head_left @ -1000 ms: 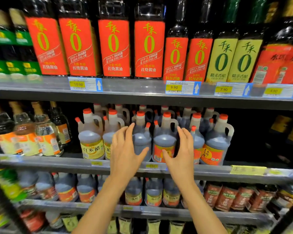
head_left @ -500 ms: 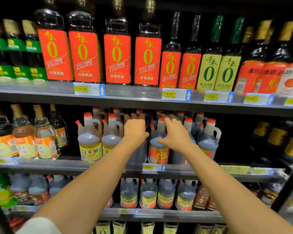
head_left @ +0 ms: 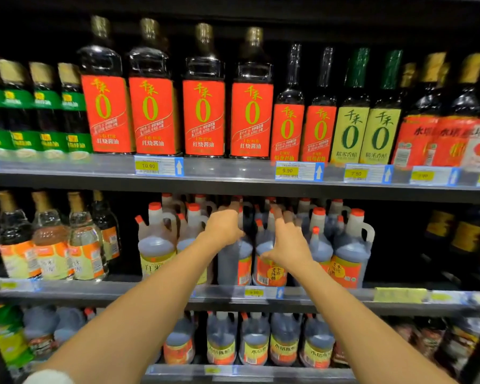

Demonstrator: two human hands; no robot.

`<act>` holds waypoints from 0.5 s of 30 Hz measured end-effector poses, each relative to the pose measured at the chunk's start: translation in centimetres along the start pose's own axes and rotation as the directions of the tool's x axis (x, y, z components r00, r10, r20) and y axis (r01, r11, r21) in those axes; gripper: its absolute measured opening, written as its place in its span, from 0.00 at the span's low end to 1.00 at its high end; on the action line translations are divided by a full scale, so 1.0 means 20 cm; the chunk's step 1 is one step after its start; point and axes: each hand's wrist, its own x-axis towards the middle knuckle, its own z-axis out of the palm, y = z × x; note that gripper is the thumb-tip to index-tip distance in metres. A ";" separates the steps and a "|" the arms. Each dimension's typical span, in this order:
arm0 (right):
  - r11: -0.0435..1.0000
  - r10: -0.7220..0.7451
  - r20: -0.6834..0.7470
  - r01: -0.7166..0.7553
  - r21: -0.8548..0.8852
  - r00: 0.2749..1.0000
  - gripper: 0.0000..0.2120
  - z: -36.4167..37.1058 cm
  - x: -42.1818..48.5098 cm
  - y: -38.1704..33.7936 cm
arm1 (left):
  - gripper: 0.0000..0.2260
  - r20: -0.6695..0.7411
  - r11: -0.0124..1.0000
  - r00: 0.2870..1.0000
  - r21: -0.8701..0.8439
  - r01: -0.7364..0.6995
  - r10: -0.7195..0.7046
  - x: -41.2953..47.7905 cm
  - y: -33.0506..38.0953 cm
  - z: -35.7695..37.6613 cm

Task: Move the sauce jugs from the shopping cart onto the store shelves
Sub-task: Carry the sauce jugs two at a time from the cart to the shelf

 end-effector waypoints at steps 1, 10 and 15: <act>1.000 -0.007 -0.006 0.007 -0.005 1.000 0.40 0.00 0.01 0.00 | 0.19 0.041 1.000 0.999 -0.009 -0.005 0.005 0.01 -0.01 -0.03; 0.999 -0.017 -0.056 0.019 0.029 0.998 0.40 -0.07 0.05 0.03 | 0.16 0.102 1.000 0.995 -0.009 -0.010 0.011 0.09 0.02 0.00; 0.996 0.000 -0.123 0.011 0.089 0.992 0.30 -0.01 0.02 0.04 | 0.16 0.138 0.995 0.988 -0.081 -0.064 0.075 0.08 -0.11 -0.05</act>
